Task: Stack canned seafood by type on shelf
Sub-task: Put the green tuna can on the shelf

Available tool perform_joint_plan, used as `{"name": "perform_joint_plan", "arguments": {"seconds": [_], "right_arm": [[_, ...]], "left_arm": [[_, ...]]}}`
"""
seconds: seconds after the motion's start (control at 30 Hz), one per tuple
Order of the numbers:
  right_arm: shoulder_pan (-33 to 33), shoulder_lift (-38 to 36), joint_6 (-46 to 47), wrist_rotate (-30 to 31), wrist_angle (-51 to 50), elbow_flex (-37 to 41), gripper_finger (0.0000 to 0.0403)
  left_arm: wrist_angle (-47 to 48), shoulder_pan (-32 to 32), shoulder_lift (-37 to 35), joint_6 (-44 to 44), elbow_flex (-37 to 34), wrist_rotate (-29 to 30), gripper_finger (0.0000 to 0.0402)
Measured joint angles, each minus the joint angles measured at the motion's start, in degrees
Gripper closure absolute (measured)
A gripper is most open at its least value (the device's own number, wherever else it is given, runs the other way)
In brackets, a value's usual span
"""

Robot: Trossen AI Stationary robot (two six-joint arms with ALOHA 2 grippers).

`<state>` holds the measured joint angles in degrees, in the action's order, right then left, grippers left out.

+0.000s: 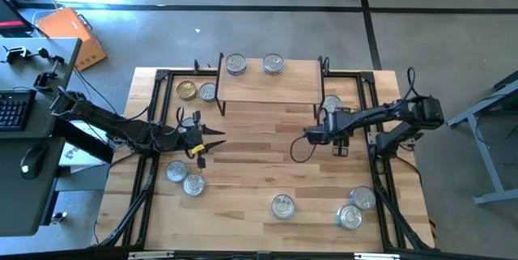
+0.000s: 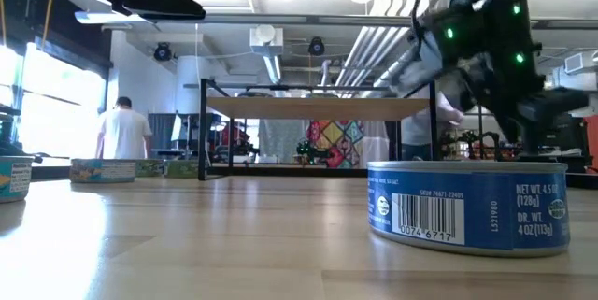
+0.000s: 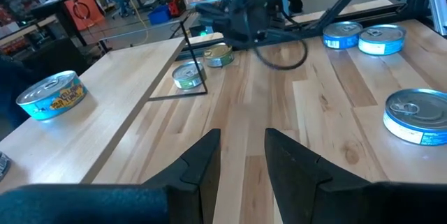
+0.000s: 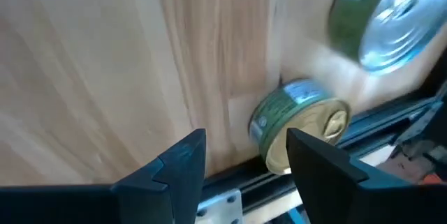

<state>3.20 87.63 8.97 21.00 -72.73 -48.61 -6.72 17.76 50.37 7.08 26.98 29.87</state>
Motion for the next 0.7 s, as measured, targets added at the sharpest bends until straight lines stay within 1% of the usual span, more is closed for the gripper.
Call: {"name": "perform_joint_plan", "arguments": {"seconds": [0.1,0.2,0.37,0.43,0.5,0.6,0.7], "right_arm": [[3.0,0.0,-0.2,0.0,0.4,3.3,0.0211],[5.9,-0.3,-1.4,-0.1,4.0,2.9,0.0211],[11.9,-0.3,-2.5,0.4,2.5,3.4,0.0211],[14.2,-0.3,-4.6,-1.4,2.8,3.4,0.0211],[16.0,-0.4,-6.8,-2.0,3.3,3.6,0.0213],[18.4,-0.4,-9.9,-2.1,4.3,4.0,0.0232],[20.9,-0.3,-11.6,-3.2,6.4,4.7,0.0265]], "left_arm": [[0.0,0.0,0.0,0.0,0.0,-0.7,0.0296],[0.0,0.0,0.0,0.0,0.0,-0.8,0.0296],[0.0,0.0,0.0,0.0,0.0,-0.8,0.0296],[0.1,0.0,0.0,0.0,0.0,-0.8,0.0296],[0.0,0.0,0.0,0.0,0.0,-0.8,0.0296],[0.1,0.1,0.0,0.0,0.0,-0.8,0.0296],[0.6,0.1,0.0,-0.3,0.0,-0.8,0.0296]]}}
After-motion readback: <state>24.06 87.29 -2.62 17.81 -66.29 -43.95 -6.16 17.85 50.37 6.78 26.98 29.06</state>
